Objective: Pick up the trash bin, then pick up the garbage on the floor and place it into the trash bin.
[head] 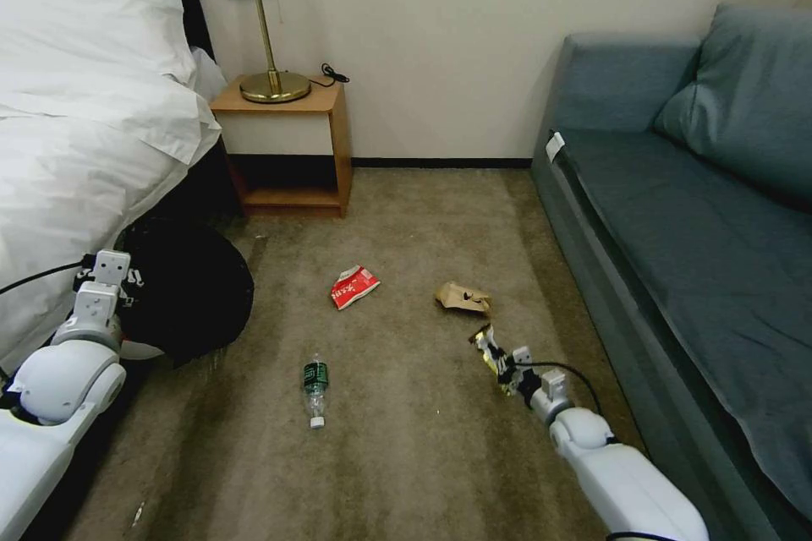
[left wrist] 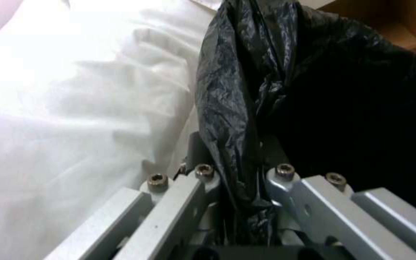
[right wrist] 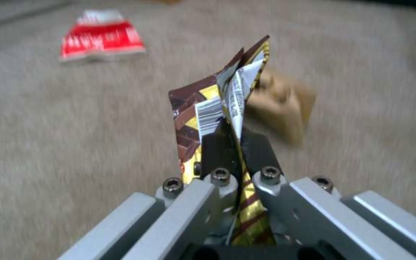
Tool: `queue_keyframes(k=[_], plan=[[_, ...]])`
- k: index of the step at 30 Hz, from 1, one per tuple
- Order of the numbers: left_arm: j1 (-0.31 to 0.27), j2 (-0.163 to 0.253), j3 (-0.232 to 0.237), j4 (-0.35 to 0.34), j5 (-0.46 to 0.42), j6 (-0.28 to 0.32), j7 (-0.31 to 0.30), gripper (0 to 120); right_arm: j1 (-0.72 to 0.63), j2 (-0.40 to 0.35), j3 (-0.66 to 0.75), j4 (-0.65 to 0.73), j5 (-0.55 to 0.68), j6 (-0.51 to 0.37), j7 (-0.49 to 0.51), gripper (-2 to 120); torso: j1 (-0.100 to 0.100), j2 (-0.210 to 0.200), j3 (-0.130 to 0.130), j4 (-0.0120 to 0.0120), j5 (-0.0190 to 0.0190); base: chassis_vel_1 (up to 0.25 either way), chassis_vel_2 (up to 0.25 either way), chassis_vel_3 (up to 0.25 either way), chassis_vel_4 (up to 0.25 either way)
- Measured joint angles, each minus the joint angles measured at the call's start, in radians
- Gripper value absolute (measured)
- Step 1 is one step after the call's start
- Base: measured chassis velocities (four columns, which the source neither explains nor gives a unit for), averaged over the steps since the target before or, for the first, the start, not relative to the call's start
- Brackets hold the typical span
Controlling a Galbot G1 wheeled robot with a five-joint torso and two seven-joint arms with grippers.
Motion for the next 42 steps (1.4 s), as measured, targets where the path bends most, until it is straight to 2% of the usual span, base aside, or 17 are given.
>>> queue_keyframes(k=[4, 9, 16, 28, 42], plan=[[-0.007, -0.008, 0.006, 0.003, 0.0, 0.002, -0.001, 6, 0.019, -0.022, -0.02, 0.067, 0.037, -0.006, 0.001, 0, 0.0, 0.0, 0.0, -0.0003, -0.0001, 0.0, 0.0, 0.0, 0.0], [-0.008, -0.023, 0.009, 0.007, 0.002, 0.002, -0.001, 6, 0.096, -0.022, -0.071, 0.197, 0.129, -0.031, 0.006, 0, 0.0, 0.0, 0.0, 0.0004, -0.0004, 0.0, 0.0, 0.0, 0.0], [-0.009, -0.029, 0.007, 0.008, 0.001, 0.002, -0.002, 6, 0.213, 0.054, -0.164, 0.268, 0.234, -0.068, 0.023, 0, 0.0, 0.0, 0.0, 0.0006, -0.0004, 0.0, 0.0, 0.0, 0.0], [-0.032, -0.032, 0.022, 0.007, -0.019, 0.002, -0.002, 6, 0.327, 0.202, -0.305, 0.27, 0.389, -0.085, 0.016, 0, 0.0, 0.0, 0.0, 0.0001, -0.0003, 0.0, 0.0, 0.0, 0.0], [-0.069, -0.064, 0.056, 0.028, -0.021, -0.004, 0.0, 6, 0.399, 0.354, -0.407, 0.184, 0.444, -0.076, -0.043, 0, 0.0, 0.0, 0.0, 0.0, -0.0002, 0.0, 0.0, 0.0, 0.0]])
